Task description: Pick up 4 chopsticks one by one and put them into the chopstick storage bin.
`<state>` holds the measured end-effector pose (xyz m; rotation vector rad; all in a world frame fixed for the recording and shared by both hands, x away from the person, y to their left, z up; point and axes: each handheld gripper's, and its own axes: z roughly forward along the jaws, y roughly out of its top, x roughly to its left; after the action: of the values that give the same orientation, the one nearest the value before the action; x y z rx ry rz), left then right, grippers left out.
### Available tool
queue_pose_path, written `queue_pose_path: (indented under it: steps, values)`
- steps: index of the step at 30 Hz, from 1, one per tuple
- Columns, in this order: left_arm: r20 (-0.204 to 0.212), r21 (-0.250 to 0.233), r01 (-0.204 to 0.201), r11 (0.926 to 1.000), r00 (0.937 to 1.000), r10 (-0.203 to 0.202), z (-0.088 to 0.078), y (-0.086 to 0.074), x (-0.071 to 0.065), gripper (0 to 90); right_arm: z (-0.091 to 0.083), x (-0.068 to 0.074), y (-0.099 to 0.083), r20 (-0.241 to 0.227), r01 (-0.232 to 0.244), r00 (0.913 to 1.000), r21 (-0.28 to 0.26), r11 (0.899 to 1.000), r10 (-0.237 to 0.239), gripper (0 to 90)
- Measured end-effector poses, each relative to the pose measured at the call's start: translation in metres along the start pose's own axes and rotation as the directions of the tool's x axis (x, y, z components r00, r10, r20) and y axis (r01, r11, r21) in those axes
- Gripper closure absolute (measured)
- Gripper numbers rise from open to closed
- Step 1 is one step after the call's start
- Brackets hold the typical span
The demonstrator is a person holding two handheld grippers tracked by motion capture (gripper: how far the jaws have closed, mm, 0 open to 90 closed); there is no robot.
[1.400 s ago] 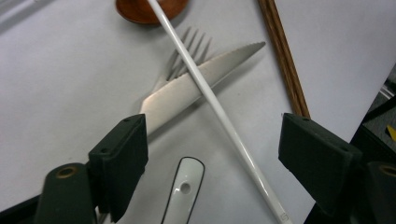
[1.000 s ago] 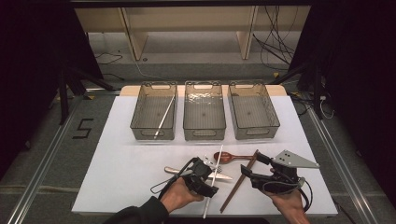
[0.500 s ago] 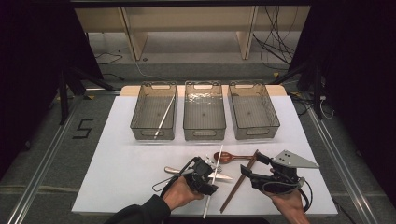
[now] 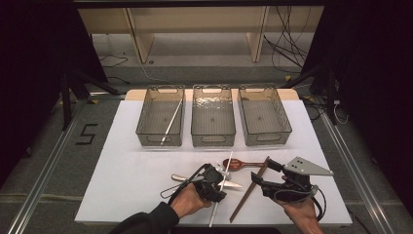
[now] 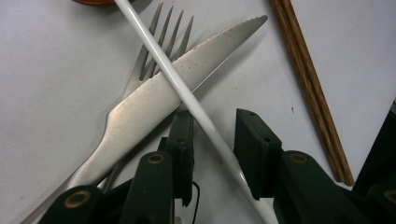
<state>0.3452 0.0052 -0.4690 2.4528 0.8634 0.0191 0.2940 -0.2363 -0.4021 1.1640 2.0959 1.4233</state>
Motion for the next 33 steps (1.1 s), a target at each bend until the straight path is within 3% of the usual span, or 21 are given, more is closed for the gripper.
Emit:
queue_pose_path:
  steps: [11,24,33]
  values:
    - [0.017,0.002,0.036,0.9993,0.9992,-0.036,-0.0006,-0.0001,0.0037,71.2,-0.0002,0.0001,0.0001,0.001,0.003,1.0000,0.000,1.000,-0.003,27.4]
    - [0.086,0.016,0.083,0.9964,0.9927,-0.084,-0.0039,-0.0008,0.0094,75.0,0.0001,0.0002,0.0001,-0.002,0.001,1.0000,0.002,1.000,-0.001,27.4]
    - [0.088,0.028,0.051,0.9983,0.9947,-0.053,-0.0005,-0.0018,0.0030,82.2,-0.0001,-0.0002,0.0001,-0.002,0.002,1.0000,0.001,1.000,-0.002,27.4]
